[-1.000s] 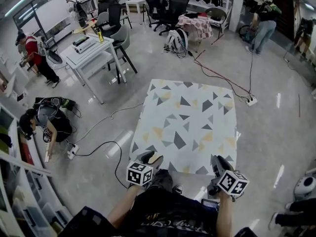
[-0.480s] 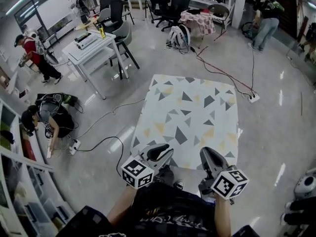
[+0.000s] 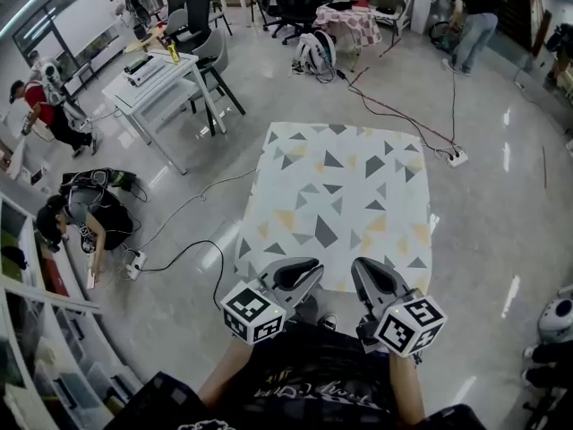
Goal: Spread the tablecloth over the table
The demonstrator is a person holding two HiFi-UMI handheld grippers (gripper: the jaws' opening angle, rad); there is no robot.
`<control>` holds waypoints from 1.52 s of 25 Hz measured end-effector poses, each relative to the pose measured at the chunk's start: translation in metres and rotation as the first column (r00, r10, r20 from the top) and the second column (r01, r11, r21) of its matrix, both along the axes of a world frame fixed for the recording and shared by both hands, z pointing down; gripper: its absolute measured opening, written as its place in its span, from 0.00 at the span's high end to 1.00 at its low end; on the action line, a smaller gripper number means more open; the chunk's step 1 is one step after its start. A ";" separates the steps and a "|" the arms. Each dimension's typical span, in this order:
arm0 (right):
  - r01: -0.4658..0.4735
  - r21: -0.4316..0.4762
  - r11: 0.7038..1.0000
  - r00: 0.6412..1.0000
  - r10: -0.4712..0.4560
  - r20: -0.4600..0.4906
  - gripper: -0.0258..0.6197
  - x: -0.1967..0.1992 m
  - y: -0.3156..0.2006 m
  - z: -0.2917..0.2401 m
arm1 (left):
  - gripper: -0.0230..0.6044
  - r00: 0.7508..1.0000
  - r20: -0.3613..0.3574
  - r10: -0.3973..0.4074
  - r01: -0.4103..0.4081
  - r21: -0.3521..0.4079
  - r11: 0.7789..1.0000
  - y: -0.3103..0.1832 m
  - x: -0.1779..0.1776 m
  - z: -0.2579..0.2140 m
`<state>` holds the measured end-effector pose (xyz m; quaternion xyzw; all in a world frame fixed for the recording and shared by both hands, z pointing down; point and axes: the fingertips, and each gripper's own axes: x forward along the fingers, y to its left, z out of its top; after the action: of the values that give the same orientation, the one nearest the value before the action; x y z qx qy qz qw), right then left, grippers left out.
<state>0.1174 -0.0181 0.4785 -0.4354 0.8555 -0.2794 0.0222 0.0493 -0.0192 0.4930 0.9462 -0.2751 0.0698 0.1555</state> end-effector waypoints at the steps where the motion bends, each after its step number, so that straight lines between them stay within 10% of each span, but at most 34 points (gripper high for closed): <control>1: 0.000 -0.003 1.000 1.000 0.000 -0.009 0.93 0.000 0.001 0.002 | 0.87 1.000 -0.002 0.002 -0.002 -0.004 1.000 0.001 0.001 0.000; 38: -0.063 -0.091 0.994 0.998 0.060 -0.033 0.94 0.039 -0.005 0.022 | 0.89 0.996 0.071 0.055 -0.055 -0.008 0.998 0.007 0.022 0.012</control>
<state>0.1567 -0.0229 0.5009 -0.4664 0.8280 -0.3112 -0.0023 0.0712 -0.0121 0.5053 0.9499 -0.2539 0.1084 0.1467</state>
